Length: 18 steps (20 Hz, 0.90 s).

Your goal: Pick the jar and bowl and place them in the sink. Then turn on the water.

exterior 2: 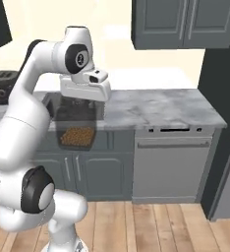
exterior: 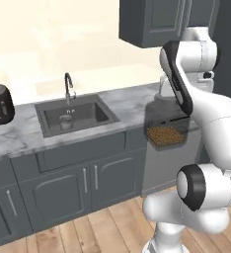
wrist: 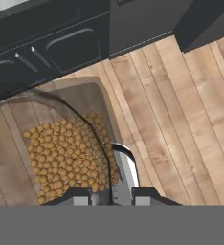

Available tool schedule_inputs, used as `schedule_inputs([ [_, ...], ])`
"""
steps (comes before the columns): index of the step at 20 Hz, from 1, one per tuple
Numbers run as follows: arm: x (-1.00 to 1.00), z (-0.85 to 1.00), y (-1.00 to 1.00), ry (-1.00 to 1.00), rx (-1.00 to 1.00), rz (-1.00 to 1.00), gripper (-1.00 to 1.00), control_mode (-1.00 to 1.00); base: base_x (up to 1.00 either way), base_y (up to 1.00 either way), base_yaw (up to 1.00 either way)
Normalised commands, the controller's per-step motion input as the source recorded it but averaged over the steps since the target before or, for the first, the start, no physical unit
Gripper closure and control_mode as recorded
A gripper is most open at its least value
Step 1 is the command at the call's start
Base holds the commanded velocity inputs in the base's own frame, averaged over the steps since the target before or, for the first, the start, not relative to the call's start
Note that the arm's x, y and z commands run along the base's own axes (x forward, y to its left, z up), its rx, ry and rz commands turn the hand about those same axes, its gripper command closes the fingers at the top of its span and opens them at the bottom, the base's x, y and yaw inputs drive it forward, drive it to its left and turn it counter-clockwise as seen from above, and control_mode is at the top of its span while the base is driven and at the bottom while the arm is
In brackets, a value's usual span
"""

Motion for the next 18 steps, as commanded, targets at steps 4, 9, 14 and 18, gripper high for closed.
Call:
schedule_inputs([
  [4, 0.0, 0.0, 0.0, 0.0, 0.0, 0.0, 1.0, 1.0, 0.92, 0.01, 0.06],
  [9, 0.0, 0.0, 0.0, 0.0, 0.0, 0.0, 1.0, 1.0, 0.96, 0.0, 0.11],
  [14, 0.0, 0.0, 0.0, 0.0, 0.0, 0.0, 1.0, 1.0, 0.82, 0.0, 0.14],
  [18, 0.0, 0.0, 0.0, 0.0, 0.0, 0.0, 1.0, 1.0, 0.76, 0.01, 0.15],
])
